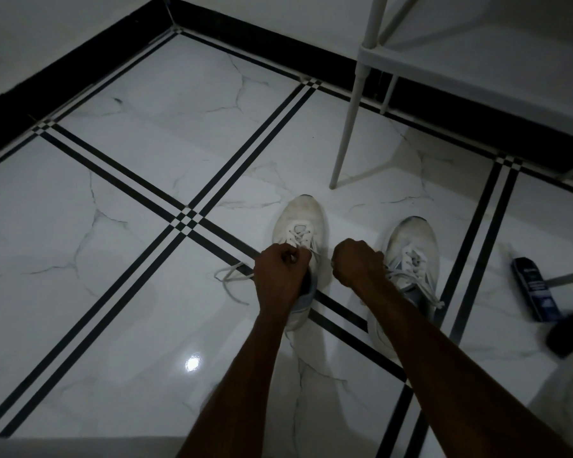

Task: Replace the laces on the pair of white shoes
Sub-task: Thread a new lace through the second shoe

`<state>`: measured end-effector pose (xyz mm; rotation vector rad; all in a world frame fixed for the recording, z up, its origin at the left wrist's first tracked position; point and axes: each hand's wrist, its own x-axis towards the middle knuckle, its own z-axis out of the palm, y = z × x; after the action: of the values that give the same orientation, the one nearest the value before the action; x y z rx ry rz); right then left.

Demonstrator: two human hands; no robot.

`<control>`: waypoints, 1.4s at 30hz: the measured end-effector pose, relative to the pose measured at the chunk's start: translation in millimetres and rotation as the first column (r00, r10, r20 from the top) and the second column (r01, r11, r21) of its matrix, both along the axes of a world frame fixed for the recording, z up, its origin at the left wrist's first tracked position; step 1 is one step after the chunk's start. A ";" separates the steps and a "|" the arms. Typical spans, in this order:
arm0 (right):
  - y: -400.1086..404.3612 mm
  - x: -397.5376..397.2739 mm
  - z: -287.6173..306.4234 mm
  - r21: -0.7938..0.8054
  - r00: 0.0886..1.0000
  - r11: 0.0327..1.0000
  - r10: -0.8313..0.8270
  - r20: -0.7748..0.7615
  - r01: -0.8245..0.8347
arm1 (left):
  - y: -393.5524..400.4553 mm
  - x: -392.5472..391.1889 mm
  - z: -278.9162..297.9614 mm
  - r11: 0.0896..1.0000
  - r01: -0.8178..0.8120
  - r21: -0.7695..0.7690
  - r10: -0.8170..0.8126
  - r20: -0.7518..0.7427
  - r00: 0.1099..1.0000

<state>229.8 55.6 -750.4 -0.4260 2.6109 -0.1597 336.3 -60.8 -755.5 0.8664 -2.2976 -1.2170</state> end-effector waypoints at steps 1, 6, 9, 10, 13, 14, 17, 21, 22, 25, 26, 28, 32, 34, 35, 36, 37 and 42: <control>-1.3 -3.1 1.6 -0.035 0.999 0.999 -0.014 0.046 0.016 | -0.9 -0.1 0.5 1.000 0.002 -0.003 -0.002 -0.002 1.000; -2.5 -16.9 30.2 -0.388 0.910 0.890 -0.065 0.409 0.238 | -10.6 -1.3 10.4 0.999 0.032 0.007 -0.032 -0.017 0.999; -5.4 -25.7 65.2 -0.603 0.872 0.694 -0.074 0.484 0.394 | -31.4 -14.5 20.6 0.975 0.220 -0.012 -0.220 0.042 0.975; -5.9 -29.7 75.2 -0.647 0.871 0.642 -0.067 0.487 0.412 | -37.1 -22.6 25.3 0.952 0.305 0.010 -0.305 0.070 0.950; -5.9 -35.9 99.2 -0.713 0.881 0.577 -0.024 0.472 0.398 | -40.5 -42.7 44.8 0.862 0.491 0.129 -0.499 0.042 0.865; -5.7 -37.8 104.3 -0.720 0.886 0.577 -0.014 0.463 0.386 | -38.3 -47.4 51.7 0.845 0.501 0.187 -0.514 0.030 0.857; -2.1 -43.0 112.2 -0.714 0.894 0.601 0.000 0.448 0.358 | -42.9 -48.8 54.2 0.934 0.317 0.165 -0.320 -0.008 0.947; -3.2 -43.0 110.6 -0.714 0.898 0.618 0.028 0.438 0.329 | -64.8 -37.4 50.8 0.972 0.193 0.136 -0.193 -0.013 0.981; -4.9 -41.7 108.8 -0.714 0.899 0.623 0.039 0.435 0.319 | -64.1 -38.5 54.9 0.937 0.292 0.189 -0.289 -0.048 0.956; -10.6 -36.7 106.2 -0.703 0.905 0.649 0.053 0.423 0.290 | -55.3 -44.0 63.8 0.877 0.455 0.156 -0.447 -0.088 0.890; -11.5 -37.0 105.4 -0.700 0.907 0.655 0.051 0.417 0.285 | -56.7 -45.1 62.9 0.912 0.397 0.106 -0.394 -0.051 0.918; -8.0 -37.3 104.3 -0.701 0.913 0.655 0.040 0.407 0.283 | -66.9 -39.2 56.3 0.989 0.145 -0.038 -0.140 0.108 0.984; -3.8 -37.5 102.0 -0.700 0.916 0.658 0.038 0.400 0.279 | -76.6 -31.1 48.5 0.979 0.200 -0.034 -0.197 0.068 0.978; -8.0 -34.3 100.1 -0.698 0.916 0.667 0.058 0.398 0.261 | -62.4 -38.1 50.1 0.885 0.464 0.032 -0.462 -0.058 0.885; -10.2 -32.9 98.8 -0.697 0.918 0.672 0.064 0.391 0.250 | -54.5 -40.2 49.6 0.862 0.504 0.056 -0.501 -0.055 0.864; -11.7 -31.9 97.5 -0.694 0.921 0.677 0.061 0.384 0.245 | -52.6 -41.9 47.1 0.872 0.484 0.072 -0.482 -0.041 0.875; -11.6 -31.9 96.7 -0.690 0.924 0.682 0.054 0.378 0.242 | -55.3 -41.7 43.7 0.902 0.424 0.086 -0.425 -0.006 0.905; -8.7 -34.6 92.3 -0.692 0.925 0.678 0.044 0.376 0.249 | -74.4 -30.8 36.8 0.953 0.303 -0.025 -0.303 -0.005 0.953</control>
<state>195.2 46.9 -658.1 -0.4482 2.0883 -1.2418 305.5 -135.2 -718.7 0.5091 -2.4984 -1.3078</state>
